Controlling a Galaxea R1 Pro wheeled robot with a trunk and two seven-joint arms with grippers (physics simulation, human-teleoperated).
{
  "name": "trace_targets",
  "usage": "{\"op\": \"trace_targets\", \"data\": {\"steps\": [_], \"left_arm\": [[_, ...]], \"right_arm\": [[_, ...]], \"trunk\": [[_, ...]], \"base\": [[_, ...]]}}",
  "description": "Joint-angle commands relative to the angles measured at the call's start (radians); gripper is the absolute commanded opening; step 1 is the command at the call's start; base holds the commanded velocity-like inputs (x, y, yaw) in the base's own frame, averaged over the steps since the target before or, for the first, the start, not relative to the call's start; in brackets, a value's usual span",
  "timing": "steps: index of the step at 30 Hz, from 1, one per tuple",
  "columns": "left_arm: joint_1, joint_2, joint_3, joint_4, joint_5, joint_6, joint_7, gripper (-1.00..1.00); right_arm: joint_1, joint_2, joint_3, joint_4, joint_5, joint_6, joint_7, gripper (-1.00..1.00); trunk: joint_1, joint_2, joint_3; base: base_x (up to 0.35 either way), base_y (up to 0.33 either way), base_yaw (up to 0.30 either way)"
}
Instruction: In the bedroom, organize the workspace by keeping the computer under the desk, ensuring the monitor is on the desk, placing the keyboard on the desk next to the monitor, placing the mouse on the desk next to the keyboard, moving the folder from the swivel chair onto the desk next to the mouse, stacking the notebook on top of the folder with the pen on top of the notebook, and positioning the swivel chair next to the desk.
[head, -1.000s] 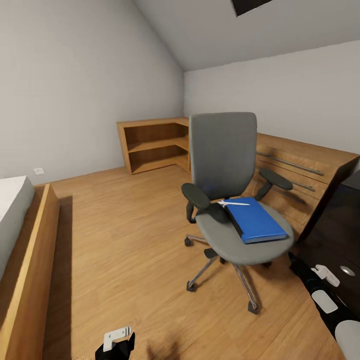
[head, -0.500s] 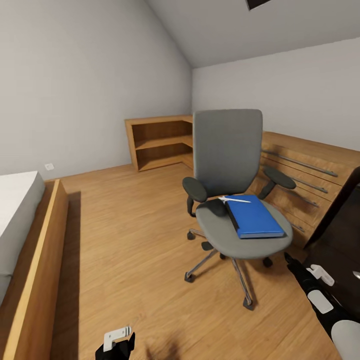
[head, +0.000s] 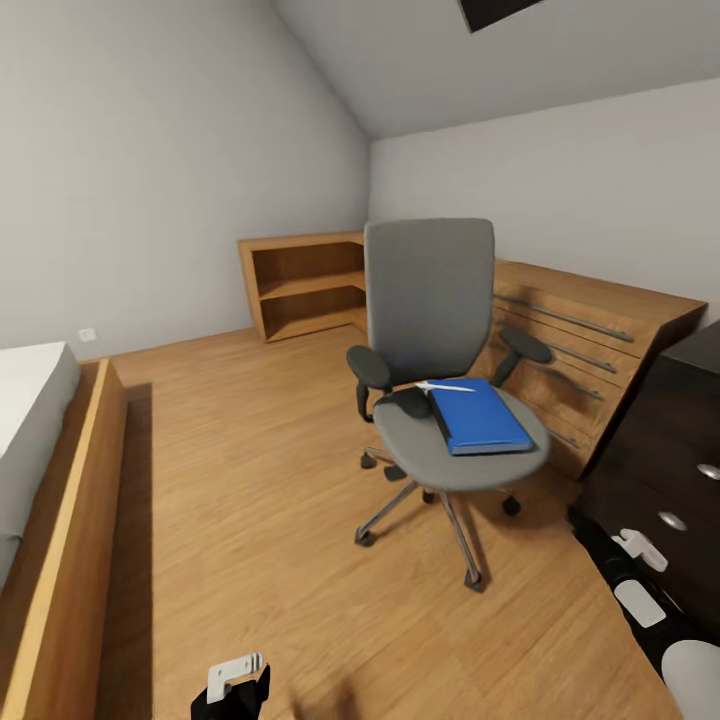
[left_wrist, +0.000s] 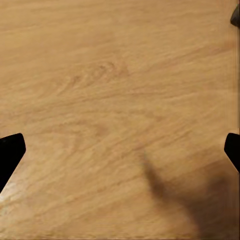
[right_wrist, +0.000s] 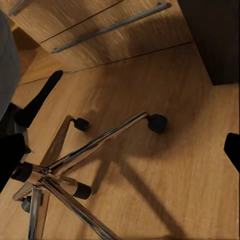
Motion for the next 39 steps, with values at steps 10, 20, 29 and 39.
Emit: {"op": "trace_targets", "data": {"steps": [10, 20, 29, 39], "left_arm": [[-0.001, 0.000, 0.003, 0.001, 0.005, -0.002, -0.001, 1.00], [-0.001, 0.000, 0.002, 0.001, 0.005, -0.002, -0.001, 1.00], [-0.001, 0.001, 0.003, 0.001, 0.005, -0.002, 0.000, 1.00], [0.000, 0.001, 0.003, 0.001, 0.005, -0.002, -0.001, 1.00]], "right_arm": [[-0.001, 0.010, 0.001, 0.001, -0.010, -0.001, 0.008, 1.00], [-0.001, 0.014, 0.002, 0.001, -0.010, -0.001, 0.007, 1.00], [-0.001, 0.027, 0.002, 0.001, -0.008, -0.005, 0.008, 1.00], [-0.001, 0.035, 0.002, 0.001, -0.007, -0.007, 0.008, 1.00]], "trunk": [[-0.001, 0.000, 0.002], [-0.001, 0.000, 0.002], [-0.001, 0.000, 0.009], [-0.001, 0.000, 0.014]], "base": [[-0.075, -0.010, -0.047], [-0.005, -0.001, -0.003], [0.000, 0.000, -0.086], [0.000, 0.000, -0.054]]}}
